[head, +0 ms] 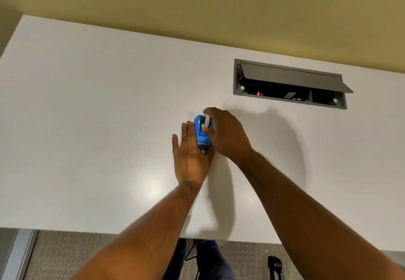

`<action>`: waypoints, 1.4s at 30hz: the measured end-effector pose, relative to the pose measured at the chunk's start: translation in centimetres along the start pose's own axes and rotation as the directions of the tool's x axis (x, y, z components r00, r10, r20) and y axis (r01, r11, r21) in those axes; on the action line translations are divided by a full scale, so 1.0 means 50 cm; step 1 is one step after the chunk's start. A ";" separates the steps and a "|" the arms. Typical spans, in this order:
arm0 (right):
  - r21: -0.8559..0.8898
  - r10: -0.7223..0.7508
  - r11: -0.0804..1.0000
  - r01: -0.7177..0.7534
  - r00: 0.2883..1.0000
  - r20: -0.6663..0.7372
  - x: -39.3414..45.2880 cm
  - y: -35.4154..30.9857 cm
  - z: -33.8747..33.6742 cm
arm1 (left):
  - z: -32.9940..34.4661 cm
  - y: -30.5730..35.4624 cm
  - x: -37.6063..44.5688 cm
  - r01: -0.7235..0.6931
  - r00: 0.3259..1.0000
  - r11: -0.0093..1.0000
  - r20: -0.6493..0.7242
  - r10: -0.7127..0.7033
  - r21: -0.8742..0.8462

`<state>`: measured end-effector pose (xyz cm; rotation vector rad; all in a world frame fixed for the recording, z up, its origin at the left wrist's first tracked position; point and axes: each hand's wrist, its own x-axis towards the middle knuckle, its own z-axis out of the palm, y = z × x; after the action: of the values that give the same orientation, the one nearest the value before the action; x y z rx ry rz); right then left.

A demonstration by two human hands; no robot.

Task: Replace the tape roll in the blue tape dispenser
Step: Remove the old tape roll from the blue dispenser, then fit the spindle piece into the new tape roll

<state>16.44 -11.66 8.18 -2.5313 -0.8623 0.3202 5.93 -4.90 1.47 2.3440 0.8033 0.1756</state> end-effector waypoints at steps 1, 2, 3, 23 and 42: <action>0.017 0.003 1.000 -0.003 1.000 -0.006 -0.004 0.000 -0.002 | -0.003 0.002 0.000 0.001 1.000 1.000 0.011 -0.001 -0.006; 0.033 0.007 0.999 -0.007 1.000 -0.013 -0.010 -0.001 -0.001 | -0.005 0.002 0.000 0.003 1.000 1.000 0.030 -0.003 -0.006; 0.050 0.013 0.999 -0.011 1.000 -0.028 -0.016 -0.003 -0.002 | -0.007 0.002 0.001 0.002 0.999 1.000 0.044 -0.002 -0.007; 0.721 0.329 0.619 -0.312 0.936 0.123 -0.220 -0.081 -0.040 | -0.190 0.015 -0.119 0.095 0.993 0.812 0.110 -0.038 -0.576; 0.777 0.468 0.457 -0.432 0.860 0.203 -0.301 -0.103 -0.032 | -0.215 0.009 -0.160 0.145 0.959 0.804 0.283 0.030 -0.577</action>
<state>2.62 -17.95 13.16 -1.7948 0.0743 0.6542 -3.67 -4.12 10.76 1.6926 0.5699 0.0526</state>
